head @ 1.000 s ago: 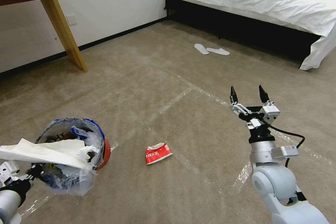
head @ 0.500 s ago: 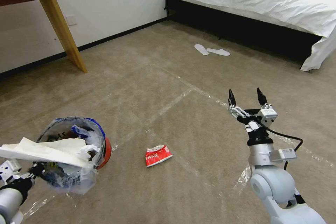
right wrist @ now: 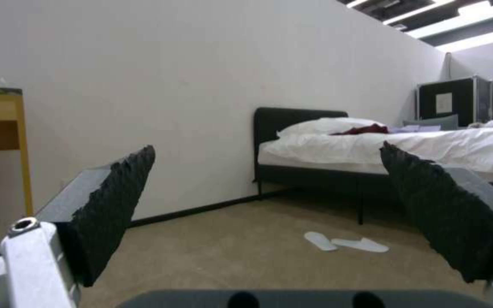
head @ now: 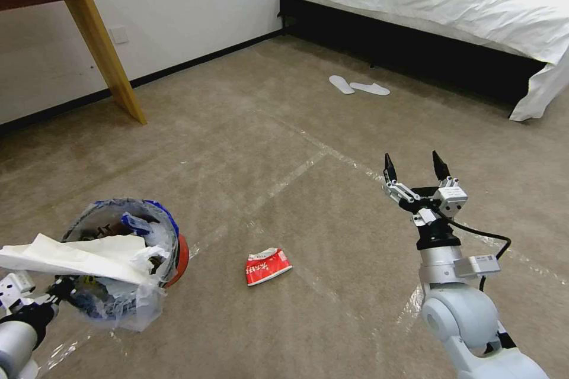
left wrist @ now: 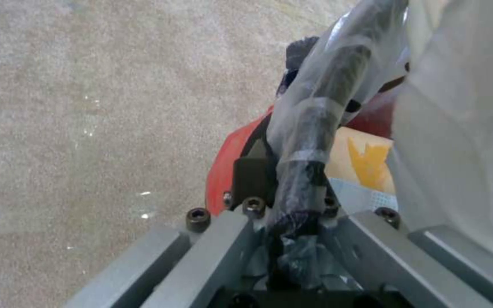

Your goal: Pick up the trash bin and place the garbage on the floor into it.

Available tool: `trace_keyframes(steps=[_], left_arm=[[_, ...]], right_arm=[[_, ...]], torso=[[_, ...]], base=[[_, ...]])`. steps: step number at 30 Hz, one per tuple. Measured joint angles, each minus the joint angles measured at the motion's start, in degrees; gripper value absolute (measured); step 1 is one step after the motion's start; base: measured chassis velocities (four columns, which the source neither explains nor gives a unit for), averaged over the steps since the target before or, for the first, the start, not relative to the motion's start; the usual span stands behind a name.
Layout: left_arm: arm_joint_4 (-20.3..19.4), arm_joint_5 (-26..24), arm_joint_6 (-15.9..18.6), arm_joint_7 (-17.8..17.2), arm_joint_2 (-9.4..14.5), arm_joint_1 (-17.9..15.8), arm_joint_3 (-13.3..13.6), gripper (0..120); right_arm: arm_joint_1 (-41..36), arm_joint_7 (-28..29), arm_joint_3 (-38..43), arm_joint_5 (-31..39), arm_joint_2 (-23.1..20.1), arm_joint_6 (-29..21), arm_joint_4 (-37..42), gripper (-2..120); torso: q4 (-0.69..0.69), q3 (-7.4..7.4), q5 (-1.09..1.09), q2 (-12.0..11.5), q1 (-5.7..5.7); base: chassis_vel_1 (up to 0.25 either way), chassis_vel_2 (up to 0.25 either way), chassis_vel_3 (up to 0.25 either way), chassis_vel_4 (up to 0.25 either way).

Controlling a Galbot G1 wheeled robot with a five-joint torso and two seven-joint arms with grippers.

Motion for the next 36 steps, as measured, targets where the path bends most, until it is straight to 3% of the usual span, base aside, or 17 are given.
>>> trace_keyframes(steps=[21,32,36], left_arm=[[-2.46,0.34,-0.3,0.11,-2.12,1.9,-1.7,0],[-1.65,0.47,-0.43,0.02,-2.23,1.31,-1.69,0],[-0.78,0.62,-0.44,-0.16,-1.79,0.62,-1.35,0]], right_arm=[[2.4,-0.25,-1.42,0.48,-0.96,0.38,-2.07,100],[5.42,-0.08,-3.45,0.97,-1.23,0.47,-4.84,100],[9.81,0.03,-5.97,2.85,-2.94,-0.44,-8.08,100]], torso=[[0.0,0.0,0.0,0.0,0.0],[0.0,0.0,0.0,0.0,0.0],[-0.01,0.0,0.0,0.0,0.0]], base=[[0.0,0.0,0.0,0.0],[-0.017,0.013,0.018,-0.014],[0.0,0.0,0.0,0.0]])
